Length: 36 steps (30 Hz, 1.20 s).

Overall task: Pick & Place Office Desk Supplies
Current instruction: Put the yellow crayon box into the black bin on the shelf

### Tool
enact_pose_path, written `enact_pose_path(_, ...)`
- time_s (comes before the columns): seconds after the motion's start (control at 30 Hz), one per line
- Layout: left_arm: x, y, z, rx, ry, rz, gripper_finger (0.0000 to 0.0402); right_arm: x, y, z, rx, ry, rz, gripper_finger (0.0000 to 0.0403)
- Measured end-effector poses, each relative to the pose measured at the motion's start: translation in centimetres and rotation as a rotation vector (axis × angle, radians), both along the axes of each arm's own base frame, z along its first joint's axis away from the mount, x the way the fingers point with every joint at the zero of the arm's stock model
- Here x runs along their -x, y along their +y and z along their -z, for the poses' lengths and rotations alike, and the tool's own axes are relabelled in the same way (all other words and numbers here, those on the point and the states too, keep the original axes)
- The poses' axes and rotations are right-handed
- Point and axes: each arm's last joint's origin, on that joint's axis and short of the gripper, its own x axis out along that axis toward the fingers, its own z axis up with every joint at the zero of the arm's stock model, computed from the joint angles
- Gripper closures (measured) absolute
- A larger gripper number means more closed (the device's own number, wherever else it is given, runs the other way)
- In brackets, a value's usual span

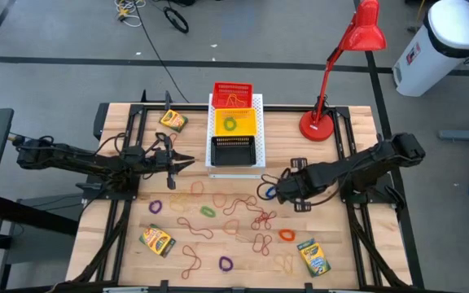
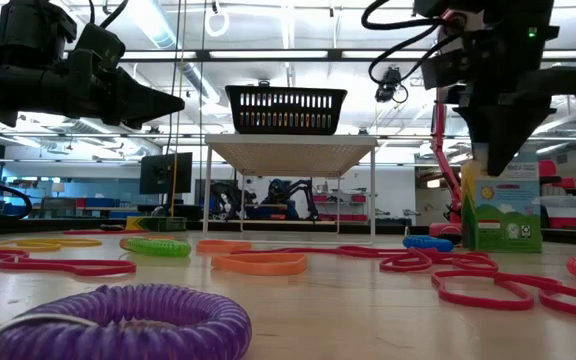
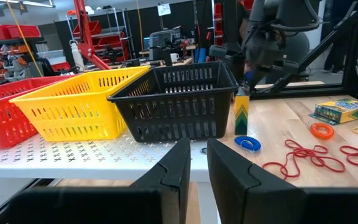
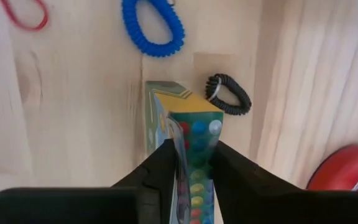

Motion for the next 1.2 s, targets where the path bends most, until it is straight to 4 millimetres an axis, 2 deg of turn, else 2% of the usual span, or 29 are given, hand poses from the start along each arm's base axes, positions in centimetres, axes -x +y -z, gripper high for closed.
enact_pose_path(0.2,0.0,0.0,0.0,0.0,0.0,0.0,0.0339,0.3,1.9,-0.5,0.014,0.041,-0.248,0.0298)
enact_pose_path(0.43,0.0,0.0,0.0,0.0,-0.001,0.0,0.0339,0.1,4.9,-3.2,0.126,-0.022,-0.533,0.0302)
enact_pose_path(0.67,0.0,0.0,0.0,0.0,-0.001,-0.001,0.0339,-0.2,6.5,-3.3,0.148,-0.104,-0.581,0.0306)
enact_pose_path(1.0,0.0,0.0,0.0,-0.001,-0.003,-0.001,0.0339,0.1,7.1,-1.4,0.187,0.077,-0.66,0.0306)
enact_pose_path(1.2,0.0,0.0,-0.1,-0.001,-0.005,-0.001,0.0339,-0.2,7.2,-0.8,0.182,0.101,-0.664,0.0307)
